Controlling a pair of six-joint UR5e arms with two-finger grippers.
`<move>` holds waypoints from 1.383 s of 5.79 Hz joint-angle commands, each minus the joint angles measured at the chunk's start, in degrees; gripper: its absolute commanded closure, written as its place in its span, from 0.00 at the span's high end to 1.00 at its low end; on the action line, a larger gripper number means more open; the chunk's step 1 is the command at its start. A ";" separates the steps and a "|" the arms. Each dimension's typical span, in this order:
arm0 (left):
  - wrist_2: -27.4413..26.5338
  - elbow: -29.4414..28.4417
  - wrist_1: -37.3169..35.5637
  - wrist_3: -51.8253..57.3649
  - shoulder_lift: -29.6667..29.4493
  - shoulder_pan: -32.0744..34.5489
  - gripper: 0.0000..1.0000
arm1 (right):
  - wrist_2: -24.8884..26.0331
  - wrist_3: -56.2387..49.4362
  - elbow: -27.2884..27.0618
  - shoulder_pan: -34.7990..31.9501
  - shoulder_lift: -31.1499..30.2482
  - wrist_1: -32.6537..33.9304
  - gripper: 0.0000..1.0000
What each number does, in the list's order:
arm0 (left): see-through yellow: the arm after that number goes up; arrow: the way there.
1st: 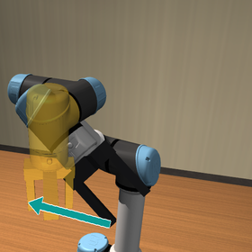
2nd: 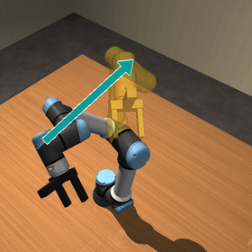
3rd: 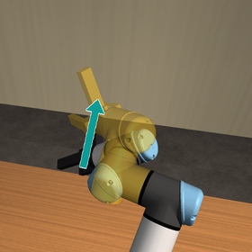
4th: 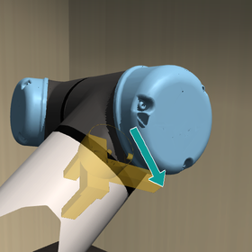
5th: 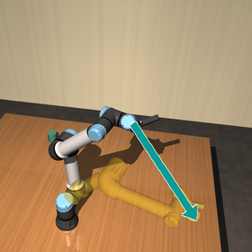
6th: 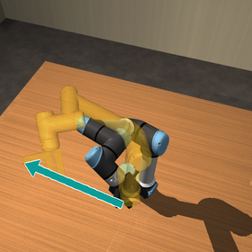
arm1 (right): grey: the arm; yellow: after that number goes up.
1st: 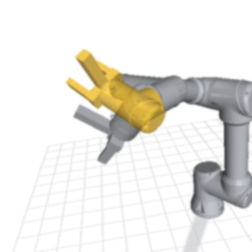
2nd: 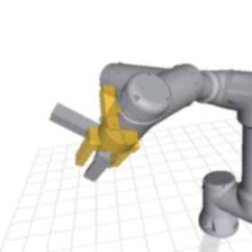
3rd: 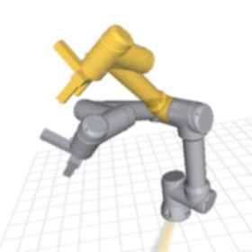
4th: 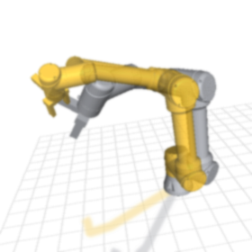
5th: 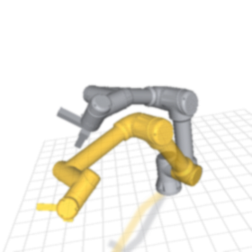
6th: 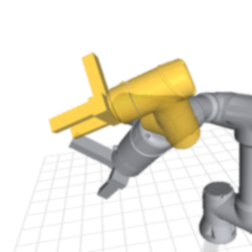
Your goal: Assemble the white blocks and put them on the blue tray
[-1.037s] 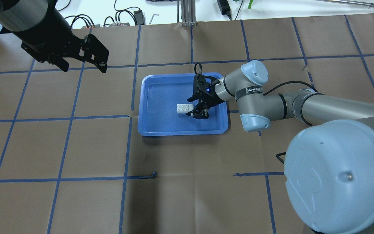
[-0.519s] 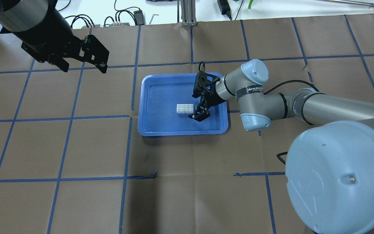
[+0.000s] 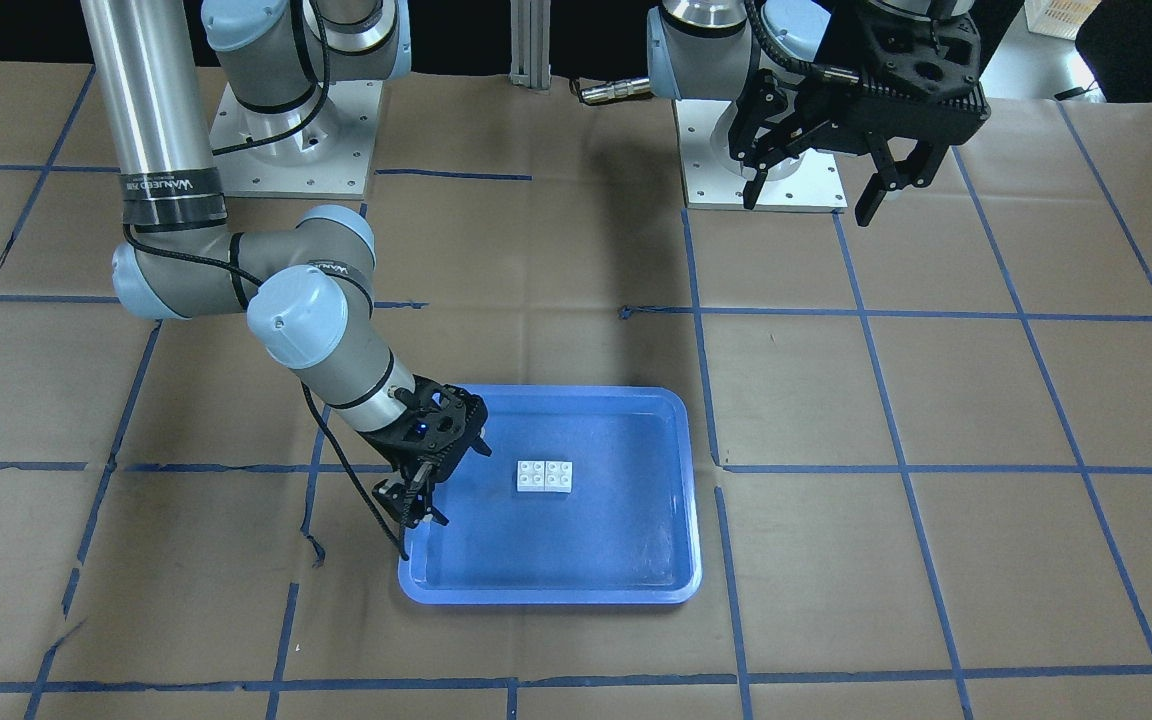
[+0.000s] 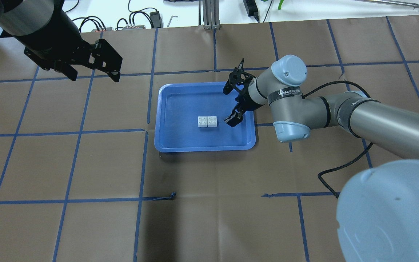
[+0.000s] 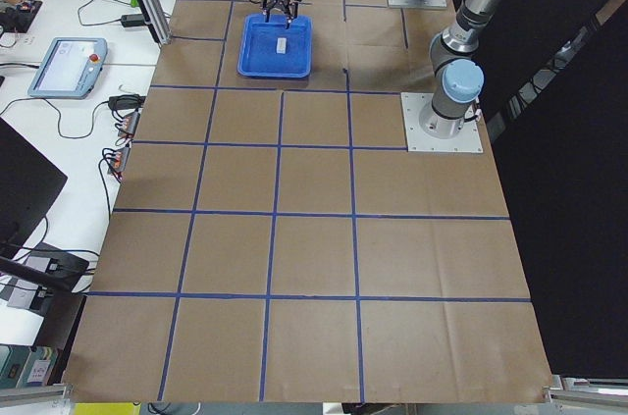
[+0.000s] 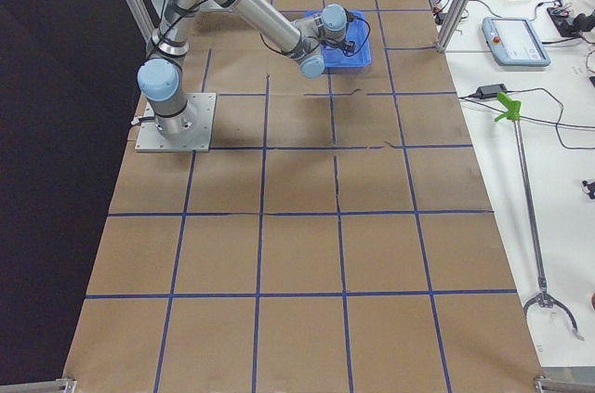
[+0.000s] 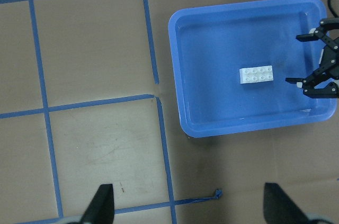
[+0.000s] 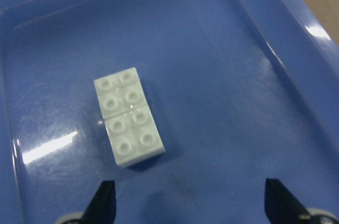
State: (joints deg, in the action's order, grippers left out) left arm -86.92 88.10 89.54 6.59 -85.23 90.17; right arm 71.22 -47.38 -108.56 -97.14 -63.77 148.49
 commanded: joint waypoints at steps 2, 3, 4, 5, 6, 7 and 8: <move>0.00 0.14 0.02 0.00 0.16 0.00 0.99 | 11.30 17.01 2.29 1.33 -8.89 -18.70 1.00; 0.00 0.14 0.02 0.00 0.16 0.00 0.99 | 15.57 24.71 4.91 3.34 -11.79 -27.99 1.00; 0.00 0.14 0.02 0.00 0.16 -0.09 0.99 | 16.92 30.01 8.51 5.27 -15.47 -40.17 1.00; 0.00 0.14 -0.07 0.00 0.16 0.00 0.99 | 17.11 35.02 13.94 7.03 -18.73 -50.65 1.00; 0.00 0.14 -0.07 0.00 0.16 0.00 0.99 | 17.46 37.51 18.08 7.74 -20.85 -58.85 1.00; 0.09 0.22 -0.07 0.00 0.16 0.00 0.99 | 20.25 40.40 20.82 7.58 -23.13 -63.54 1.00; 0.00 0.31 -0.07 0.00 0.16 0.00 0.99 | 20.36 41.39 20.59 7.49 -24.46 -64.37 1.00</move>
State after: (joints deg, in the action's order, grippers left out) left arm -86.88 88.35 89.47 6.59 -85.08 90.17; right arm 90.87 -7.49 -88.72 -89.63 -86.67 86.31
